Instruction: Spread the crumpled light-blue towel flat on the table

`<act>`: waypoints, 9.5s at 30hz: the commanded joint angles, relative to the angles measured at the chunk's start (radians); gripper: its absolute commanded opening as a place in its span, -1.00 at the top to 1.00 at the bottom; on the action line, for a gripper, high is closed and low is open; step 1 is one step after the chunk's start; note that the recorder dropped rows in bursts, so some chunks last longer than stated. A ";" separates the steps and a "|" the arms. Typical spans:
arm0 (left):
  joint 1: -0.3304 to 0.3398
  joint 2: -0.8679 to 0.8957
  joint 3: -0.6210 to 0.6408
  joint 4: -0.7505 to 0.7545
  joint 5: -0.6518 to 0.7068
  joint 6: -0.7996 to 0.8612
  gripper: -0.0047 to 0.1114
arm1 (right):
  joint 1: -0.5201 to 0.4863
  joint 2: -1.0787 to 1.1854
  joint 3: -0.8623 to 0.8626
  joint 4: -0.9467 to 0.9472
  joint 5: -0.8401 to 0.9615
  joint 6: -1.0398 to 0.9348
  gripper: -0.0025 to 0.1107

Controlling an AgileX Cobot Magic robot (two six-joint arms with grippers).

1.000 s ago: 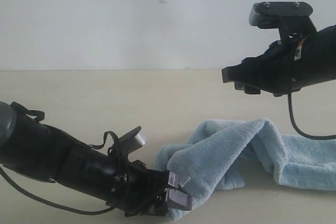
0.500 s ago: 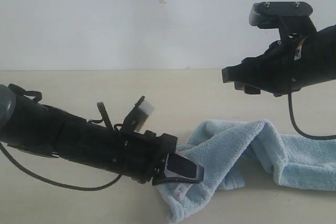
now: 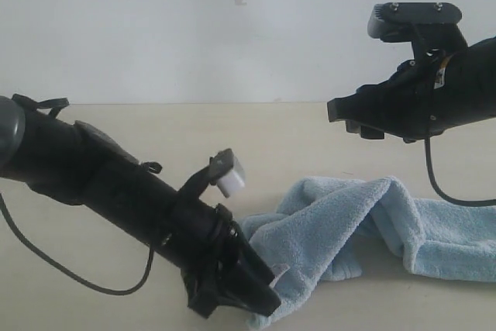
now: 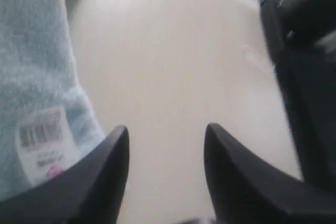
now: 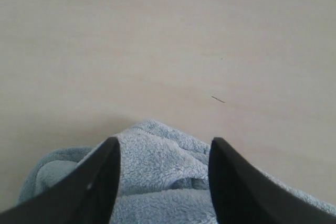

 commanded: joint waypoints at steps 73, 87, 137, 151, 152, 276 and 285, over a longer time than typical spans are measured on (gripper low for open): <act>0.007 -0.669 0.119 1.214 -0.337 -1.443 0.85 | -0.874 0.113 0.082 0.476 0.547 -0.462 0.08; 0.007 -0.669 0.119 1.214 -0.336 -1.443 0.85 | -0.874 0.303 0.098 0.551 0.308 -0.505 0.08; 0.007 -0.669 0.119 1.214 -0.363 -1.443 0.85 | -0.773 0.385 0.098 1.087 0.327 -1.062 0.68; 0.007 -0.669 0.119 1.214 -0.363 -1.443 0.85 | -0.729 0.389 0.098 1.029 0.359 -0.947 0.17; 0.007 -0.669 0.119 1.214 -0.363 -1.443 0.85 | -0.729 0.376 0.096 1.025 0.348 -0.947 0.17; 0.287 -0.179 0.031 2.874 -0.690 -3.047 0.85 | -0.589 0.372 -0.097 0.782 -0.194 -0.718 0.95; 0.291 -0.100 -0.038 2.936 -0.737 -3.047 0.25 | -0.589 0.468 -0.255 0.802 -0.059 -0.789 0.32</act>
